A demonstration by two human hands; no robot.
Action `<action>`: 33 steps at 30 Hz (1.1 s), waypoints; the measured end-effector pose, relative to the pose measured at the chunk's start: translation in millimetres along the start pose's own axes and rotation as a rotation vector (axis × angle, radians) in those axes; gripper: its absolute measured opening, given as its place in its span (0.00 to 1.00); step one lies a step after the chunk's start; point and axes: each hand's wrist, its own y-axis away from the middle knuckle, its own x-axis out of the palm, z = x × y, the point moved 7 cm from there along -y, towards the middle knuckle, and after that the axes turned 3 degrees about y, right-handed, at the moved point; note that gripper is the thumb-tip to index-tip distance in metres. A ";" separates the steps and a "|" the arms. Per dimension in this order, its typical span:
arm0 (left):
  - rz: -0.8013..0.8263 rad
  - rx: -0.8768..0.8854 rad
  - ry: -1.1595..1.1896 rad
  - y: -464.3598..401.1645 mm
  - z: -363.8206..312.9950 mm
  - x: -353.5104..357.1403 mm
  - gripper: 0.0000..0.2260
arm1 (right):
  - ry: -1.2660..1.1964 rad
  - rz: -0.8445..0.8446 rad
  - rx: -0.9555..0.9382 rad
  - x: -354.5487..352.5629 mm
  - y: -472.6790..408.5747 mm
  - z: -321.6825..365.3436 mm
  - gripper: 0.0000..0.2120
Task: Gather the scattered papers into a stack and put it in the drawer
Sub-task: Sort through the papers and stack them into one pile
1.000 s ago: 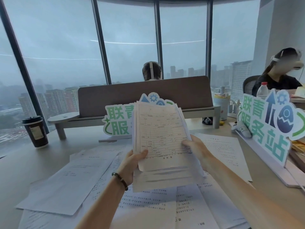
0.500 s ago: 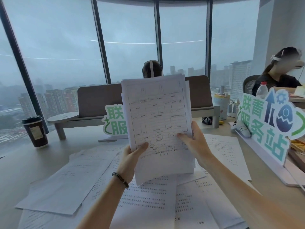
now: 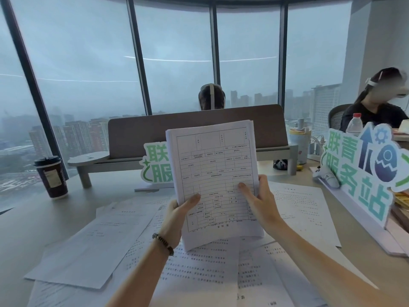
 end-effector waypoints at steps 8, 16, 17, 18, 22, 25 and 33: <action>-0.052 0.075 -0.161 -1.3 5.5 -1.7 0.08 | -0.028 0.078 0.024 8.2 5.9 -10.5 0.11; -0.078 -0.221 -0.181 -13.0 22.7 -20.1 0.10 | 0.622 0.165 0.159 -14.4 -9.7 -14.9 0.28; -0.098 -0.279 -0.188 -14.5 28.9 -26.5 0.11 | 0.859 0.160 0.189 -24.6 -13.2 -24.6 0.29; -0.115 -0.331 -0.202 -16.0 35.2 -32.4 0.11 | 1.034 0.166 0.249 -34.3 -15.2 -37.4 0.29; -0.155 -0.479 -0.416 -21.7 57.9 -51.9 0.14 | 1.274 0.332 0.400 -40.9 -12.4 -75.4 0.25; -0.146 -0.492 -0.628 -29.3 66.1 -60.2 0.16 | 1.242 0.369 0.345 -29.6 -13.1 -77.1 0.24; -0.122 -0.469 -0.734 -28.3 60.8 -53.2 0.15 | 1.038 0.313 0.292 -23.8 -15.0 -63.0 0.25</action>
